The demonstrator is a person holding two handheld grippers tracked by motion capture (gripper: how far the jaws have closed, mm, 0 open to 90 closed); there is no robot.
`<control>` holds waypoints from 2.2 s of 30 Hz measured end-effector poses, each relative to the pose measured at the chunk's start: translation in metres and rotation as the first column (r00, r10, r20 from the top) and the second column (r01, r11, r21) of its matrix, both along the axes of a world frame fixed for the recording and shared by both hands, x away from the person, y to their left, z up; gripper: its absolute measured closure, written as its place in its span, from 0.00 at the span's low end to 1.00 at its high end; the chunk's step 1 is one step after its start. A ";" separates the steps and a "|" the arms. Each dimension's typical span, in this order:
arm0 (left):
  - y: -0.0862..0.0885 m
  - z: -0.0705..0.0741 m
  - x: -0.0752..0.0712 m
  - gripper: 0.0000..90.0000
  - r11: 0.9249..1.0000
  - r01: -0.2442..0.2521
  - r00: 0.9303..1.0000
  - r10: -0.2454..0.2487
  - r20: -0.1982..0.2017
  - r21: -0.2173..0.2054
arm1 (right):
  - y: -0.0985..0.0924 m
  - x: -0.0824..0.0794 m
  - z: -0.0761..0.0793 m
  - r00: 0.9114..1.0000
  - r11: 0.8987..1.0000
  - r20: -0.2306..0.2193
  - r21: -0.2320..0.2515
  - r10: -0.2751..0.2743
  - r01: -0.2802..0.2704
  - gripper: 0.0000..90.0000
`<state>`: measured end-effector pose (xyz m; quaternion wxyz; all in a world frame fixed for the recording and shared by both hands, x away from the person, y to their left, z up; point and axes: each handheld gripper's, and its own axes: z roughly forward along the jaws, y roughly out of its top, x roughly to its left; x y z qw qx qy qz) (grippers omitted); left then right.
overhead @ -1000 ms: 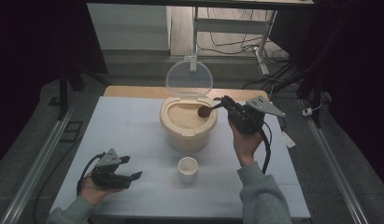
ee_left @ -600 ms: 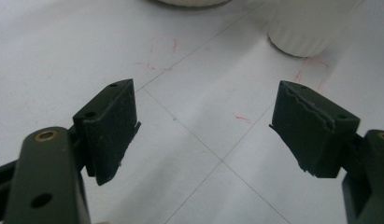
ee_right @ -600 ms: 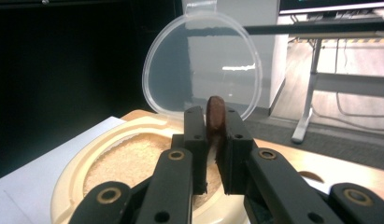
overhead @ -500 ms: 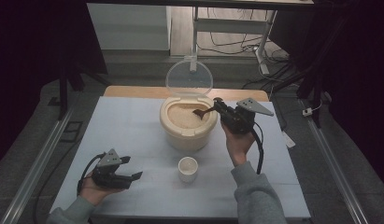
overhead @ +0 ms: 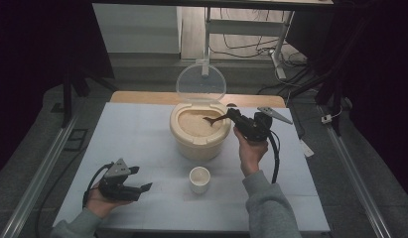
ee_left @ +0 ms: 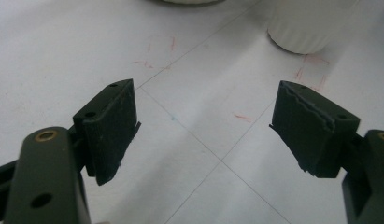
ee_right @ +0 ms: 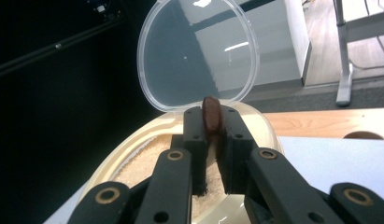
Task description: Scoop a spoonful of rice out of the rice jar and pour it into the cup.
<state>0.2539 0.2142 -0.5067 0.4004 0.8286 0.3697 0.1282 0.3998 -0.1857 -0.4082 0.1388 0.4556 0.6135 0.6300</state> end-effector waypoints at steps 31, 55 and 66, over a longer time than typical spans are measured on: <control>0.000 -0.001 0.000 0.24 1.000 0.002 1.000 -0.002 -0.001 0.007 | -0.007 0.003 -0.009 0.995 0.990 -0.100 0.138 -0.012 0.025 0.92; -0.001 -0.001 0.000 0.24 1.000 0.005 1.000 -0.005 0.002 0.017 | -0.025 0.002 -0.009 0.975 0.941 -0.216 0.336 0.044 0.032 0.93; -0.002 -0.001 0.000 0.24 1.000 0.008 1.000 -0.008 0.004 0.025 | -0.033 0.003 -0.010 0.966 0.917 -0.253 0.396 0.053 0.053 0.93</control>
